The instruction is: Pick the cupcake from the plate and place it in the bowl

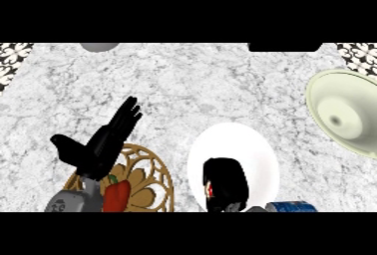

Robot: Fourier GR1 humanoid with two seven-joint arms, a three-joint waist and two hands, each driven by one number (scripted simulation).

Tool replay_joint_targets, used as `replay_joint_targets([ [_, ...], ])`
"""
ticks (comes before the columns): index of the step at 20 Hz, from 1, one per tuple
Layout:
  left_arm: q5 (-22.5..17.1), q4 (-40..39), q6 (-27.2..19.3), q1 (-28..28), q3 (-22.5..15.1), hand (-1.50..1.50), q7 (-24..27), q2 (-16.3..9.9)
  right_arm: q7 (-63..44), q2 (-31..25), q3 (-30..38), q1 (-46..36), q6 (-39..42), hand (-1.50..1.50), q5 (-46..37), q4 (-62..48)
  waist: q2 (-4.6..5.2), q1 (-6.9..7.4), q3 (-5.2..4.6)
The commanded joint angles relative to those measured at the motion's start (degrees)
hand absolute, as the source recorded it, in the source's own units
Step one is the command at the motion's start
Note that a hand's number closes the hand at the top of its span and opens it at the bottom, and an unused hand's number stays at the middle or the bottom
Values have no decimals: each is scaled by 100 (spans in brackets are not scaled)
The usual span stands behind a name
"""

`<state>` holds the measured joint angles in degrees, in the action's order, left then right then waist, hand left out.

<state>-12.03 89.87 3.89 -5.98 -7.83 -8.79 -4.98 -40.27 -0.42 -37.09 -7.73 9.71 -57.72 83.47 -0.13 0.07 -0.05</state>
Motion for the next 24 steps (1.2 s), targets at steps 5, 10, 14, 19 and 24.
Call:
replay_joint_targets([
  [5, 220, 33, -49, -6, -38, 0, -82, 142, -477, -244, -410, 204, 8, 150, -680, 708, 1, -30, 4],
  [10, 126, 330, 31, 338, -33, 0, -96, 86, 809, -2278, 198, 1108, 15, 150, -254, 1594, -18, -82, 7],
  [14, 140, 324, 38, 221, 12, 0, -188, 66, 1025, -2980, 894, 1559, -162, 150, -134, 2461, -11, -78, 6],
  [19, -67, 423, 224, 255, 263, 0, -173, -109, 911, -3163, 1404, 2070, -23, 150, 278, 4064, -16, -75, 3],
  [24, -7, -273, 234, -40, 392, 0, 150, -16, 375, -3237, 1722, 2212, 196, 150, 4, 5618, -11, -143, -1],
])
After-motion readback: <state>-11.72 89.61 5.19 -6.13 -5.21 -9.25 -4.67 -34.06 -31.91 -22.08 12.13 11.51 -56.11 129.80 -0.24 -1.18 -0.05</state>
